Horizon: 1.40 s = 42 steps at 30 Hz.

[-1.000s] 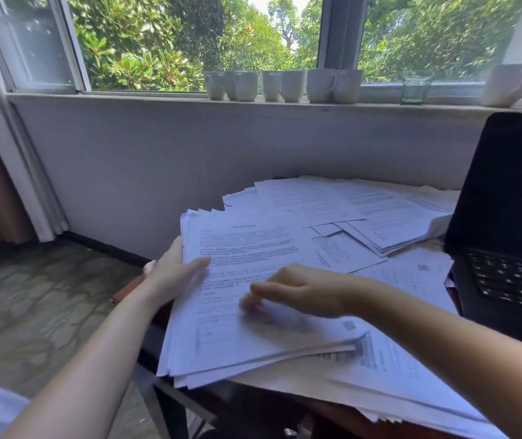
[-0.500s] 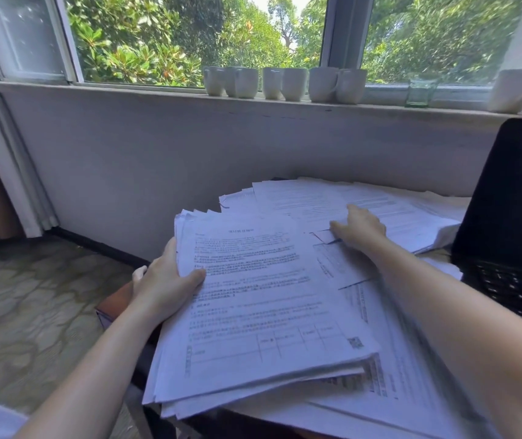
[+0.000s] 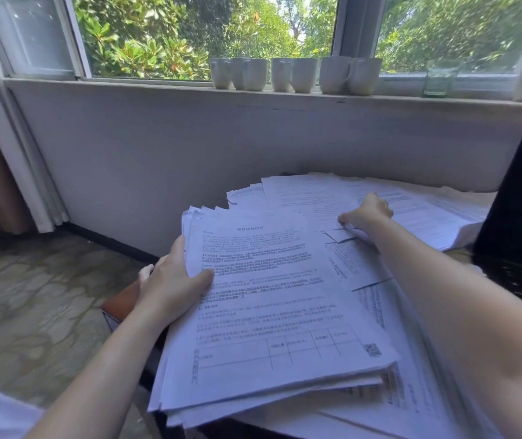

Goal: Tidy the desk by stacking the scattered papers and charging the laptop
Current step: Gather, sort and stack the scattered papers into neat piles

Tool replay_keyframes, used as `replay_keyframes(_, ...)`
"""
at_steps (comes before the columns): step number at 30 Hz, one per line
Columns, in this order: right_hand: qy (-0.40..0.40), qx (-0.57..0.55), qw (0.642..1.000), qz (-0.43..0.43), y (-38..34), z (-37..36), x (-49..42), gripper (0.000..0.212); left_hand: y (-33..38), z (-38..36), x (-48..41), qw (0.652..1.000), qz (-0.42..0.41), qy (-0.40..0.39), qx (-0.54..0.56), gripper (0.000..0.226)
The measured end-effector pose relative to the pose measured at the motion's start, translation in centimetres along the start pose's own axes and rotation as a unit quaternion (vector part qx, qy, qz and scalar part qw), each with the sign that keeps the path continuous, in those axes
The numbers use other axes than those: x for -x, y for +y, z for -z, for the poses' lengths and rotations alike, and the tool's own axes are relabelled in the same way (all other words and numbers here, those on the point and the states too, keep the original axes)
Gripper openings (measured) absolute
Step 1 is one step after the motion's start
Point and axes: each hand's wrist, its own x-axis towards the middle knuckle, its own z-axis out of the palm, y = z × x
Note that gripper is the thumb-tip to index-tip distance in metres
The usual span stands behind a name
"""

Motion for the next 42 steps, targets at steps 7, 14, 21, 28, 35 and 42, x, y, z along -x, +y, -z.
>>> replay_keyframes(7,-0.033,-0.136,0.989,0.049,0.4,0.3,0.8,0.018,0.0,0.0,0.0,1.0,0.0,0.001,0.0,0.064)
replay_keyframes(14,0.105,-0.395,0.909,0.084,1.5,2.5,1.6,0.019,0.1,0.0,0.1,1.0,0.005,-0.001,-0.01,0.074)
replay_keyframes(21,0.081,-0.598,0.796,0.058,2.2,6.1,3.6,0.025,0.3,0.2,0.2,1.0,0.003,-0.009,-0.012,0.073)
replay_keyframes(28,-0.107,-0.576,0.805,0.096,3.9,7.5,6.8,0.017,0.5,0.4,0.3,1.0,0.006,-0.013,-0.005,0.073)
replay_keyframes(35,-0.187,-0.271,0.94,0.092,6.8,6.7,7.6,0.066,-0.2,-0.2,0.2,0.989,0.093,0.004,0.118,0.055)
replay_keyframes(42,-0.163,-0.168,0.968,0.09,5.9,5.9,7.6,0.074,1.0,0.3,0.9,0.998,0.029,0.01,0.054,0.075)
